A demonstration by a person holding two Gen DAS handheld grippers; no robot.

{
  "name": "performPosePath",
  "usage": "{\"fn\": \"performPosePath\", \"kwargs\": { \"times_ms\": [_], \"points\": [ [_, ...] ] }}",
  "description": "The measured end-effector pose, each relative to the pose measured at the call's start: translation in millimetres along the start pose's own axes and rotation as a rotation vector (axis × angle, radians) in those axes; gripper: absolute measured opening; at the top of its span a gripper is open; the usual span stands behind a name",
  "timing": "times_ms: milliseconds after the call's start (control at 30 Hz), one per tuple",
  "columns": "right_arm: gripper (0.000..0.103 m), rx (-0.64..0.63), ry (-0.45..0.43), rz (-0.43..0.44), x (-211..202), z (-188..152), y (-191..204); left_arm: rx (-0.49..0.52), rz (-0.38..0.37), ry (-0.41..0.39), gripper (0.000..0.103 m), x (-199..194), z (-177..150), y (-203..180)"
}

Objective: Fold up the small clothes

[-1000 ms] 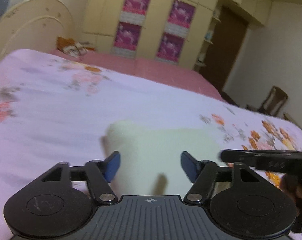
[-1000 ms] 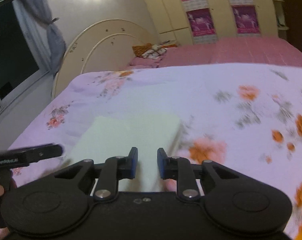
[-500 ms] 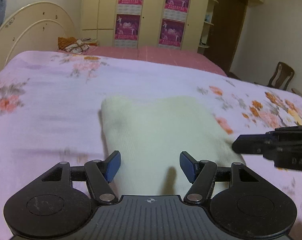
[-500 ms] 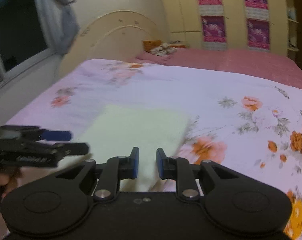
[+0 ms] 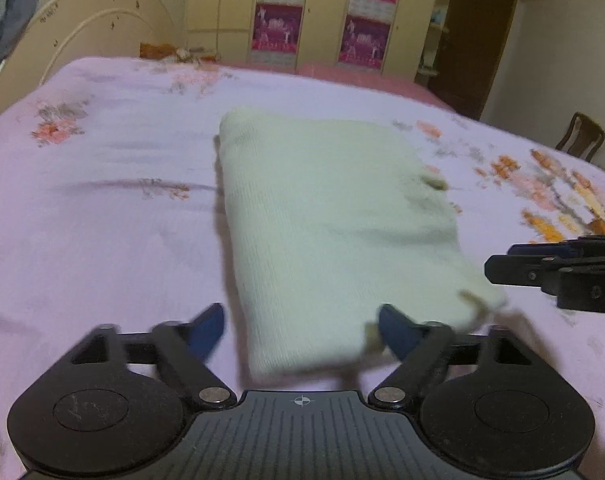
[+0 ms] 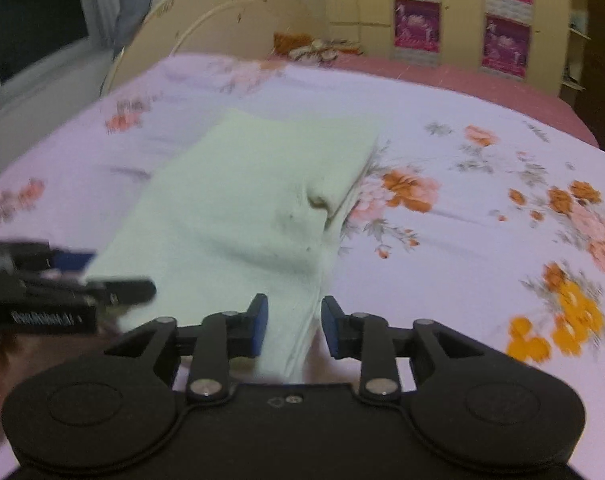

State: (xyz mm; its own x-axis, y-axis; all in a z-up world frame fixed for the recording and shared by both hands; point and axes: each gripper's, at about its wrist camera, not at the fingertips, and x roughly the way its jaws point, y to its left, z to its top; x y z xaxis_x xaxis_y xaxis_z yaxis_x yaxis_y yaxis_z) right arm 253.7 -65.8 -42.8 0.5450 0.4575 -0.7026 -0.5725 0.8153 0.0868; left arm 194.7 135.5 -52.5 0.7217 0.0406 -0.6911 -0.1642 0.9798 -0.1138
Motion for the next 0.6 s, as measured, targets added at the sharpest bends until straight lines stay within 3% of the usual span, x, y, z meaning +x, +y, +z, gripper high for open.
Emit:
{"fn": "performPosePath", "kwargs": {
  "times_ms": [167,233,300,400,600],
  "points": [
    [0.056,0.077,-0.054,-0.023,-43.9,-12.3,3.7,-0.004,-0.033,-0.042,0.095,-45.9,-13.8,-6.4],
    [0.075,0.103,-0.082,-0.036,-63.5,-19.8,6.0,0.003,-0.036,-0.069,0.103,-67.0,-17.1,-9.2],
    [0.084,0.123,-0.108,-0.052,-85.7,-29.3,10.8,0.009,-0.041,-0.1,0.103,-90.9,-20.9,-11.0],
    [0.094,0.146,-0.122,-0.071,-112.2,-44.6,17.6,0.013,-0.047,-0.135,0.103,-125.2,-26.0,-13.3],
    [0.099,0.214,-0.139,-0.14,-161.4,-79.4,33.6,0.033,-0.072,-0.177,0.103,-182.2,-44.6,-21.9]
  ]
}}
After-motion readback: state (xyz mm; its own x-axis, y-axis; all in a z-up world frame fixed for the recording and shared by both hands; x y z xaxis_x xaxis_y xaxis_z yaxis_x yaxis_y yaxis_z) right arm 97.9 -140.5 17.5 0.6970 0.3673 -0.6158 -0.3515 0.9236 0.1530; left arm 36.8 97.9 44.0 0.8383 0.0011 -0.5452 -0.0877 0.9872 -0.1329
